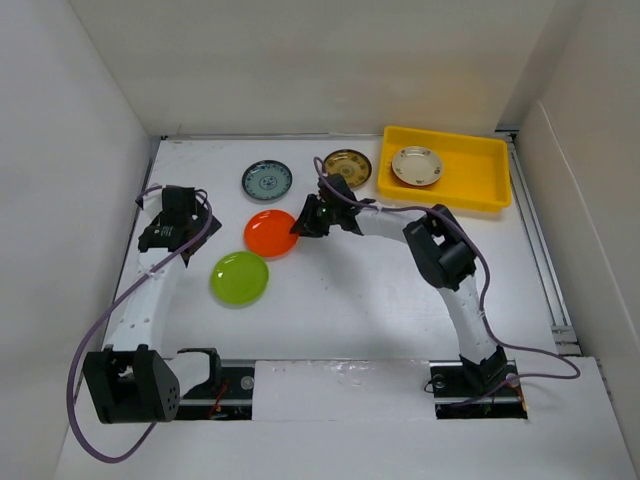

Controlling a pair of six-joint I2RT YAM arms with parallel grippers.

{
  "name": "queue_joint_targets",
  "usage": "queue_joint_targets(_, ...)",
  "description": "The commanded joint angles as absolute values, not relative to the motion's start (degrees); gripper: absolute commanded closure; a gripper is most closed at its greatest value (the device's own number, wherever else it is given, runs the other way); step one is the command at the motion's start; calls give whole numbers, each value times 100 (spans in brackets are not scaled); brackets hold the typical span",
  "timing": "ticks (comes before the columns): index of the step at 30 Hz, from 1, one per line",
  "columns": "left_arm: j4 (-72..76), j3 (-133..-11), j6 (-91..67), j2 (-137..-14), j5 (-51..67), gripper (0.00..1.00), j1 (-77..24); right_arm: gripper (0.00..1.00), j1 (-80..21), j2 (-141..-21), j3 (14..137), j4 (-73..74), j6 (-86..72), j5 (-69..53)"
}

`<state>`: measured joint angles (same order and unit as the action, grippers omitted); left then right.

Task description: Place the plates into the plastic bin on the countertop

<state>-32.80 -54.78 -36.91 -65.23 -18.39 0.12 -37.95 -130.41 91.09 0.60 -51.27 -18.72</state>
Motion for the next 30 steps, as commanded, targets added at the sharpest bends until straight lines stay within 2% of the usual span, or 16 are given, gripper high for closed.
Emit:
queue_joint_targets(1, -3217, -5537, -3639, -6460, -1784, 0, 18, 77, -3779, -13219, 9598, 597, -5124, -1705)
queue_joint_targets(3, -3217, -5537, -3639, -6408, -1784, 0, 18, 100, -3779, -13280, 9737, 659, -5124, -1758)
queue_joint_targets(5, -3217, -5537, -3586, -6407, -1731, 0, 18, 100, -3666, -13176, 9738, 659, -5124, -1758)
queue_joint_targets(11, -3111, -5484, -3464, -6354, -1556, 0, 18, 100, -3007, -11885, 9378, 554, -5115, -1643)
queue_joint_targets(17, -3006, -5484, -3357, -6249, -1424, 0, 18, 100, -1303, -10935, 8903, 642, -5062, -1653)
queue_joint_targets(22, -2953, -5432, -3357, -6179, -1319, 0, 18, 100, -135, -11126, 9053, 1204, -4931, -1248)
queue_joint_targets(30, -2953, -5432, -3357, -6179, -1266, 0, 18, 100, 536, -11513, 9263, 1143, -5002, -1301)
